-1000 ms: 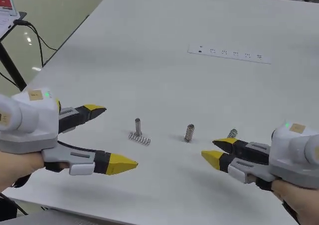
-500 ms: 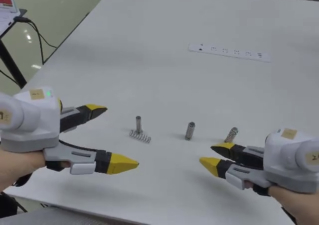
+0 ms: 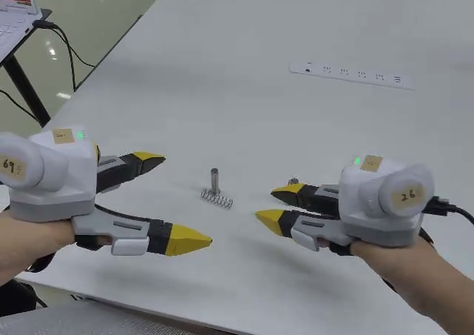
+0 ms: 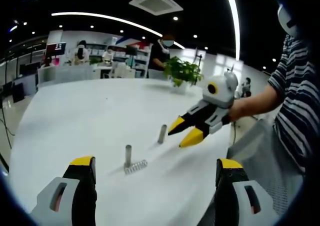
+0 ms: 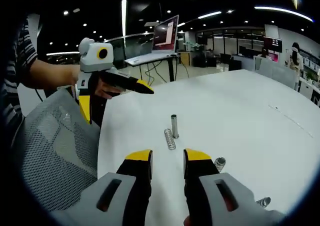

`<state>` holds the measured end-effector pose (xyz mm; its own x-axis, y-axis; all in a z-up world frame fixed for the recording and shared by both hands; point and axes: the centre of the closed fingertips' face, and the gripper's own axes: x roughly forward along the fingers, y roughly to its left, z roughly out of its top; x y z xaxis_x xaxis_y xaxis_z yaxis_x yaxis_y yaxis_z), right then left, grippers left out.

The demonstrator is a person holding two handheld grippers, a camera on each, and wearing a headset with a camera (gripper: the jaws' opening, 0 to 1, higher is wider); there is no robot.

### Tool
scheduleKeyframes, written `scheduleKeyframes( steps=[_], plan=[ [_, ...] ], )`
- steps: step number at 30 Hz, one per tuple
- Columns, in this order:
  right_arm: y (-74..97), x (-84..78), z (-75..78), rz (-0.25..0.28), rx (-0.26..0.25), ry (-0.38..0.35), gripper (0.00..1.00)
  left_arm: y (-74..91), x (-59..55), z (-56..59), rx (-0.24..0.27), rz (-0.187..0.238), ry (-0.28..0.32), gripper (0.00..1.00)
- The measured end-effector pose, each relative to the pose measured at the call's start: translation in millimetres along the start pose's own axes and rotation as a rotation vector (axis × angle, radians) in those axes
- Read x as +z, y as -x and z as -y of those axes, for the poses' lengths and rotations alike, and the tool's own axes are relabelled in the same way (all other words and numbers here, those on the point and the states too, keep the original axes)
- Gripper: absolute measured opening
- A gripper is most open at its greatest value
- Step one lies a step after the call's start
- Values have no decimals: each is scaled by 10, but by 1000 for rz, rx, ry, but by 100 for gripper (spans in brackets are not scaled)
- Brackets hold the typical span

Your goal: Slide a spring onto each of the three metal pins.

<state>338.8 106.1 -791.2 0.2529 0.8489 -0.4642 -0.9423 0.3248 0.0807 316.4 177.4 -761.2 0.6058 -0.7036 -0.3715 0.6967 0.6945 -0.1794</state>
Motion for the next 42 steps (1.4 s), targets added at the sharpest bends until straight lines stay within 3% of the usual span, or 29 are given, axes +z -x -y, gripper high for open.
scheduleKeyframes(
  steps=[6,13,19,23,37,42],
  plan=[
    [-241,61,-65,-6,28,14,21,12,-7,4,3,-4,-1,97],
    [-468,-28,-66,-61,34,15,21,15,-1,16,5,0,3,97],
    [-615,-135,18,-118,-9,49,21,28,-14,12,8,2,6,97],
    [-691,-132,54,-117,-16,27,21,38,-25,17,8,2,9,97],
    [-799,-327,89,-189,-2,79,14,77,-59,16,8,-8,19,97],
    [-826,-335,110,-191,-9,82,12,71,-68,26,6,-11,23,96]
  ],
)
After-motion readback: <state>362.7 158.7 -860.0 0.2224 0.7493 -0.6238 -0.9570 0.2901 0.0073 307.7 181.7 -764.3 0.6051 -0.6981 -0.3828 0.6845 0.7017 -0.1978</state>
